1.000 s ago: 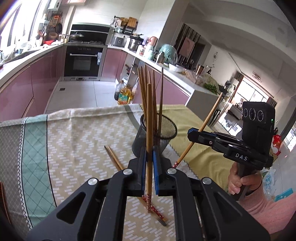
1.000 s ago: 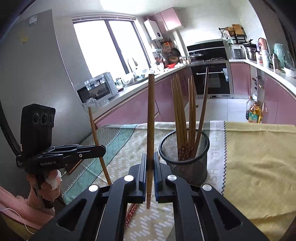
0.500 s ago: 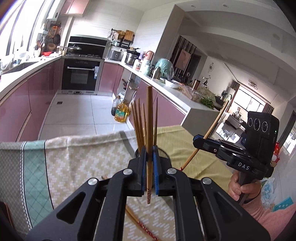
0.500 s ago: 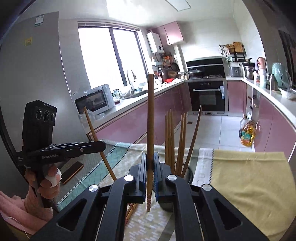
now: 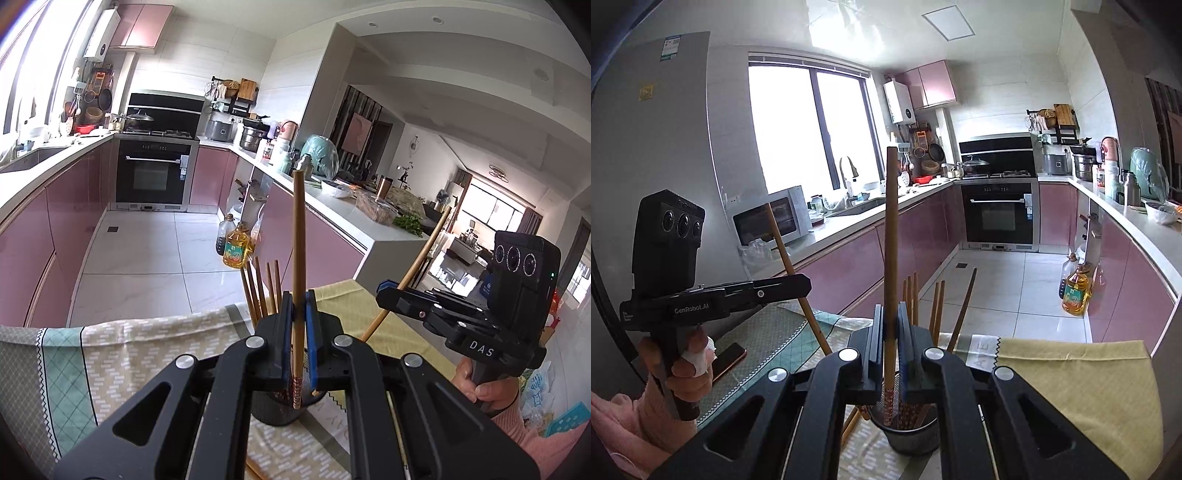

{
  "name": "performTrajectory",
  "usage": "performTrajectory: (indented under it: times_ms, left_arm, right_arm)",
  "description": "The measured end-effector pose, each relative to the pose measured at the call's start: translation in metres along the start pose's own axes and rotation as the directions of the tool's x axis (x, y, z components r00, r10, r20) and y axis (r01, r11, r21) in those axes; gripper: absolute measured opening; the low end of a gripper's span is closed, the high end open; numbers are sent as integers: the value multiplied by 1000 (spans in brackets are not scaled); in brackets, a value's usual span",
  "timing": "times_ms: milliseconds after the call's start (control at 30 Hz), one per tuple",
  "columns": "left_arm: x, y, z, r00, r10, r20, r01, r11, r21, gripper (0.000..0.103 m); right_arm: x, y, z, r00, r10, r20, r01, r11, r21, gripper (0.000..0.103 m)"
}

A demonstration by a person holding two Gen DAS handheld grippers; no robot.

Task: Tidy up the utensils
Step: 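Lift both held chopsticks and drop them into the mesh cup with both tools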

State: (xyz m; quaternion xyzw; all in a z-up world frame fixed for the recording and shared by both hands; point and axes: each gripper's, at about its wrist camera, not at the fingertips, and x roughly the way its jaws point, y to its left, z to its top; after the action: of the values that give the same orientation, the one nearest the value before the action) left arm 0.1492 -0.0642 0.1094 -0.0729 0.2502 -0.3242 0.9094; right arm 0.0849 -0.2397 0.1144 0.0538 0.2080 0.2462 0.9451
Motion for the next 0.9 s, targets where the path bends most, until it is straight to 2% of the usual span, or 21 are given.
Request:
performTrajectory:
  times_ms: [167,333,667,900]
  left_arm:
    - [11,-4,3,999,39,-6,-38,999,23,7]
    - [27,-7,-8,994,84,-65,-80,995,61,7]
    - [66,0,-27,971,98,-216,-74,991,113,7]
    - [86,11,-34,959,104,-265,-80,992,100,7]
  right_arm:
    - [12,-3,-1,1000,-19,-21,19,1000,-2,6]
    - [28,-7,-9,997,-20,-76,20,1000,5,6]
    - [58,-11,-25,978,-15,-206,21,999,29,6]
    - [79,-16,-32,962,-14,-273,27,999,46,6]
